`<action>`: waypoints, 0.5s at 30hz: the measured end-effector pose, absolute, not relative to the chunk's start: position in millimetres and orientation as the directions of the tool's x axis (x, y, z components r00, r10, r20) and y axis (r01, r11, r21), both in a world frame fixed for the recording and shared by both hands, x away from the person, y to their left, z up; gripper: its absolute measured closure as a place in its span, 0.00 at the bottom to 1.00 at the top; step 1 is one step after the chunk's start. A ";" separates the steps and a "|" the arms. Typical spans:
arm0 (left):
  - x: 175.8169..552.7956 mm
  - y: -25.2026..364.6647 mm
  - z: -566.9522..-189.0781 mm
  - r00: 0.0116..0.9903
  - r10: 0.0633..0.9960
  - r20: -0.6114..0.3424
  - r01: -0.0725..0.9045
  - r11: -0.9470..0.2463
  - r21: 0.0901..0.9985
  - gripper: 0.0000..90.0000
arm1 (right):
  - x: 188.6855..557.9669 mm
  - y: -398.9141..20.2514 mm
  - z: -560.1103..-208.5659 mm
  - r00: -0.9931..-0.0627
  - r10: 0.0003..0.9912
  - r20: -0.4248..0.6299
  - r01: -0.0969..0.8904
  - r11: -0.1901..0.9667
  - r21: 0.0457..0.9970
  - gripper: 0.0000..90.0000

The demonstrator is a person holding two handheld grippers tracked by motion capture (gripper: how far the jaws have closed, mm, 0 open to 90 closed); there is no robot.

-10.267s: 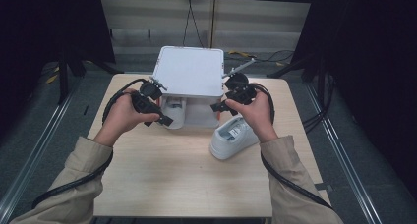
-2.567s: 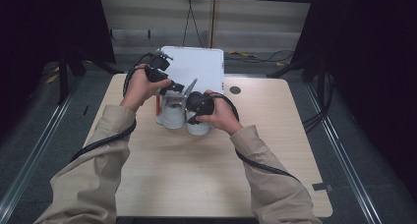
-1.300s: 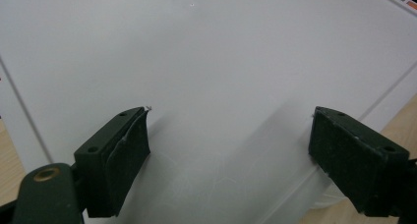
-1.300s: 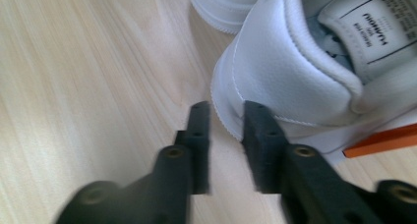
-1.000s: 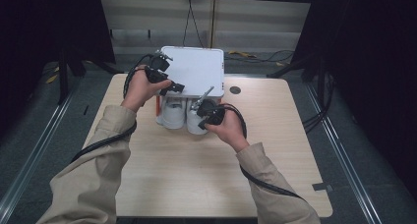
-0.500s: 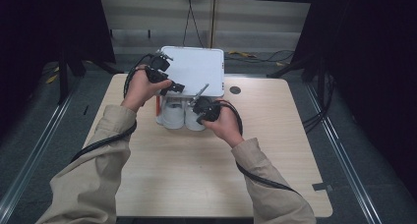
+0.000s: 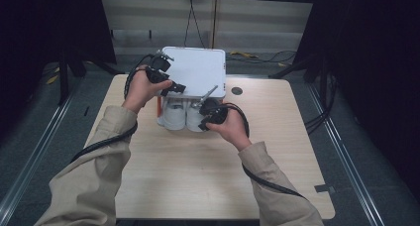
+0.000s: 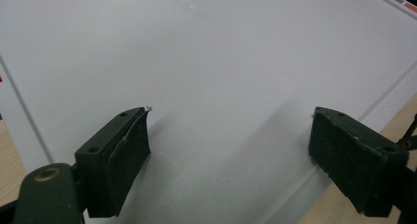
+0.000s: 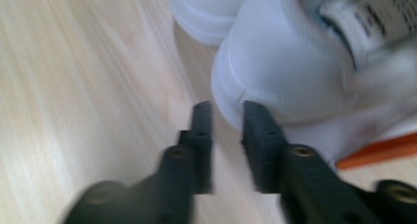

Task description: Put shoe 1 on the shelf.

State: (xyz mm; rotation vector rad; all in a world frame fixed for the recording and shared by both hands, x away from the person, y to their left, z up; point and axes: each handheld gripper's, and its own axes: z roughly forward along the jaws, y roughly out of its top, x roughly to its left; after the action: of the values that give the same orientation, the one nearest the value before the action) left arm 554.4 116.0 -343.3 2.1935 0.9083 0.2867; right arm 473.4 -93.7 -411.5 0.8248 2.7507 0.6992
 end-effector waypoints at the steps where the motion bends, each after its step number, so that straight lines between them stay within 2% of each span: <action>1: 553.9 116.2 -342.7 0.726 0.684 -0.068 0.523 -0.485 0.701 0.17 | 471.3 -98.1 -411.1 -0.820 0.571 -0.021 0.488 0.719 0.496 0.73; 2: 553.1 116.1 -342.1 0.725 0.685 -0.071 0.526 -0.485 0.699 0.19 | 467.1 -106.4 -408.9 -0.823 0.568 0.013 0.493 0.703 0.513 0.63; 8: 549.2 116.5 -336.0 0.729 0.677 -0.097 0.553 -0.499 0.667 0.22 | 455.6 -122.5 -400.6 -0.812 0.580 0.059 0.523 0.680 0.513 0.43; 10: 546.4 116.8 -334.9 0.735 0.672 -0.093 0.553 -0.514 0.656 0.19 | 451.9 -125.5 -399.8 -0.815 0.575 0.075 0.528 0.681 0.508 0.39; 15: 534.9 123.9 -333.0 0.743 0.663 -0.092 0.556 -0.536 0.635 0.20 | 445.0 -134.2 -399.4 -0.803 0.587 0.102 0.556 0.677 0.482 0.32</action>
State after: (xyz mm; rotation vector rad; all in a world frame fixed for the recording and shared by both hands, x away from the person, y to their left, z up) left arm 534.9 123.9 -333.0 2.2805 0.9127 0.2099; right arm 445.0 -134.2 -399.4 0.9622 2.8210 0.7791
